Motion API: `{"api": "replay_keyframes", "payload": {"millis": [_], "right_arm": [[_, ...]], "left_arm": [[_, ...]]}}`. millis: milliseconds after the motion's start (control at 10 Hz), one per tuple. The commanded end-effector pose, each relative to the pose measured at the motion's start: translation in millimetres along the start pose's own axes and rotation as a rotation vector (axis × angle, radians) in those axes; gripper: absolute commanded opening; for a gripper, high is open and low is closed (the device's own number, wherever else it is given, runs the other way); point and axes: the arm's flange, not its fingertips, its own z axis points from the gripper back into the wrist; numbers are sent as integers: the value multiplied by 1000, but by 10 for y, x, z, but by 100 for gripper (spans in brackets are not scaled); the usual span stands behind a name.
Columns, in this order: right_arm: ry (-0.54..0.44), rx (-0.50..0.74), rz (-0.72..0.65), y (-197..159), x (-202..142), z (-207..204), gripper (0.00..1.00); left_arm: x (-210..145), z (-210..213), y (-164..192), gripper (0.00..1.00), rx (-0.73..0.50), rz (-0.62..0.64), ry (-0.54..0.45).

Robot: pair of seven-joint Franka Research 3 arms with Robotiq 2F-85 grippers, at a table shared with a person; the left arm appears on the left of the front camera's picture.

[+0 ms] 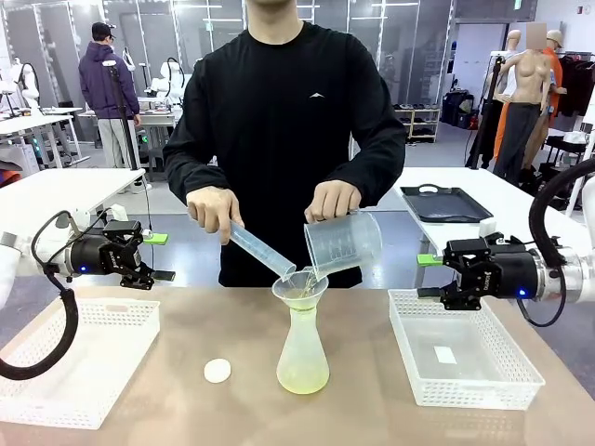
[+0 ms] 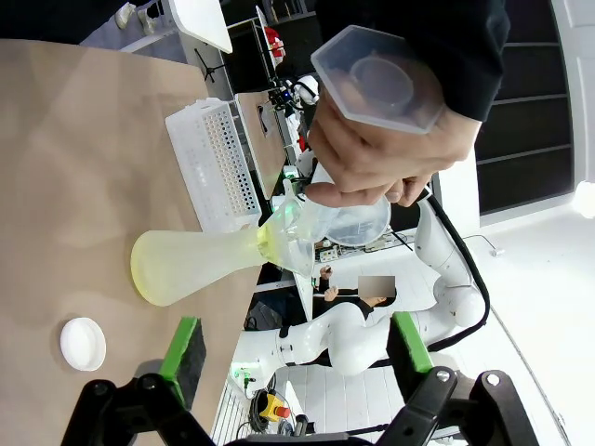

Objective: Prepare the solutions needed for the experiment.
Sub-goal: Once the solution is in the Big flask , pick up the Plastic Funnel and place it back into the right Organizing basket.

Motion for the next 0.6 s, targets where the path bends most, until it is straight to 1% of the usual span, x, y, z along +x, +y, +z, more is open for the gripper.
{"api": "replay_keyframes", "payload": {"millis": [0,500], "right_arm": [[-3,-9,5,10,13,3,82],[-3,-9,5,10,13,3,82]], "left_arm": [[-5,-3,-21,100,-12,-1,7],[-5,-3,-21,100,-12,-1,7]]}}
